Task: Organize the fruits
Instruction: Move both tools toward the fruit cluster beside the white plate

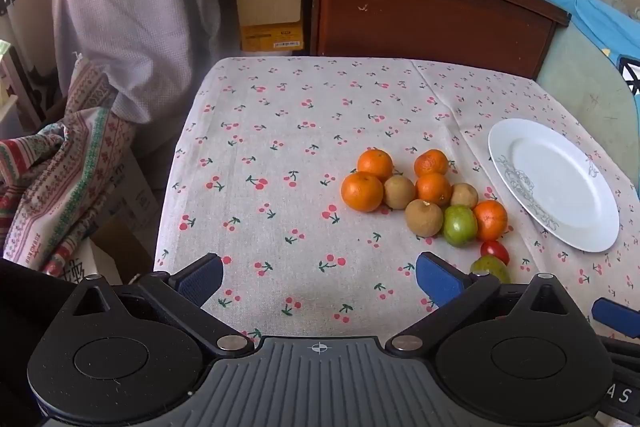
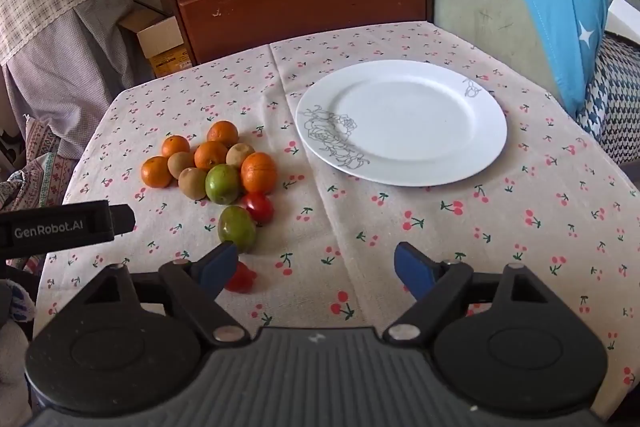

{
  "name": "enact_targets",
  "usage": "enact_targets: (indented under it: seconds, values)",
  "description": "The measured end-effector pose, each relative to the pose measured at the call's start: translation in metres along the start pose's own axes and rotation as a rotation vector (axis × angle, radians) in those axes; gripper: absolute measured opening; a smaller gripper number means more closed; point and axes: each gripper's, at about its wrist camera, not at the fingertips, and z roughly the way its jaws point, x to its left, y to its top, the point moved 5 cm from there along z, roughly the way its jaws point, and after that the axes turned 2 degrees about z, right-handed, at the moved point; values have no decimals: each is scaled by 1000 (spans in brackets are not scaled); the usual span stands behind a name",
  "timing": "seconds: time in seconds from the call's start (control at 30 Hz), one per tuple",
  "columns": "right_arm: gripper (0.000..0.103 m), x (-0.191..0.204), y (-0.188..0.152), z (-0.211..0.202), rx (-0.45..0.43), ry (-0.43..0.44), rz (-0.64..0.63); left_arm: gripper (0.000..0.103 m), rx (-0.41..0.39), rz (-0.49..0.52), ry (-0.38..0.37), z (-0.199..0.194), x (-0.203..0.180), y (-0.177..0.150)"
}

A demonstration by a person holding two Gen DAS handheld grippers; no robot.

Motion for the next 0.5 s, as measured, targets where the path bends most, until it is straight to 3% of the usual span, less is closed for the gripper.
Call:
enact_targets:
  seconds: [0.17,0.5]
  values:
    - [88,-3,6,3,-2,-65,31,103,13,25,14,-1,-5,1]
    - [92,-1,24,18,47,-97,38,103,82,35,45,8,-9,12]
